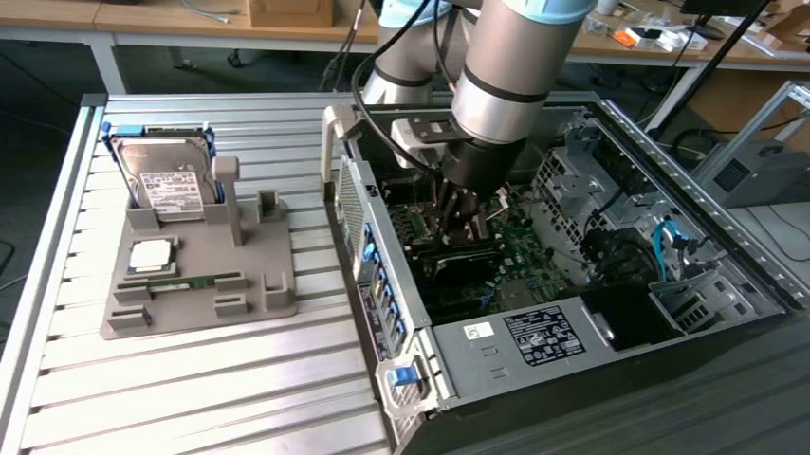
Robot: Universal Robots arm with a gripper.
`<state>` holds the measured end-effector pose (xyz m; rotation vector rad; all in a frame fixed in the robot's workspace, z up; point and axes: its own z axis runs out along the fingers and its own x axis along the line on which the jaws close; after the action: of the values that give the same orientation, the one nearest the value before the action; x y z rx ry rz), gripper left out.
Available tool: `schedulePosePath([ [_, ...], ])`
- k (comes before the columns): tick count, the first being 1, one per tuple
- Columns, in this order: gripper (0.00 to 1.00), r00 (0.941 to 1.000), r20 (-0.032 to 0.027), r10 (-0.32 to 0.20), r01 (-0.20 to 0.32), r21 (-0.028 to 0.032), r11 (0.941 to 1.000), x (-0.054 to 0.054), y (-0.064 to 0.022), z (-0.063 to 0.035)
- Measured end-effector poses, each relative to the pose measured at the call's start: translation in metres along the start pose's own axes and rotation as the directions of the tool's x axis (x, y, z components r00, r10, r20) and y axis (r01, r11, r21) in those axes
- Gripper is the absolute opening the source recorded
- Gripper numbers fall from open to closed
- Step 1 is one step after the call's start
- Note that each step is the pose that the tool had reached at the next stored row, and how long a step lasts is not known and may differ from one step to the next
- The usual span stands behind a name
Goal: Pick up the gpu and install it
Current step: 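Press down on the gpu until it lock into place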
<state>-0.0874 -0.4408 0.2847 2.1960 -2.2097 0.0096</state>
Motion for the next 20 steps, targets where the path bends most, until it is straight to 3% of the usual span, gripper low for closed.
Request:
schedulePosePath([
  [14, 0.11, 1.0000, -0.0001, -0.001, 0.001, -0.0310, 0.9995, 0.000, -0.0611, -0.0008],
  [20, 0.11, 1.0000, -0.0002, -0.001, 0.001, -0.0390, 0.9992, 0.000, -0.0813, -0.0011],
])
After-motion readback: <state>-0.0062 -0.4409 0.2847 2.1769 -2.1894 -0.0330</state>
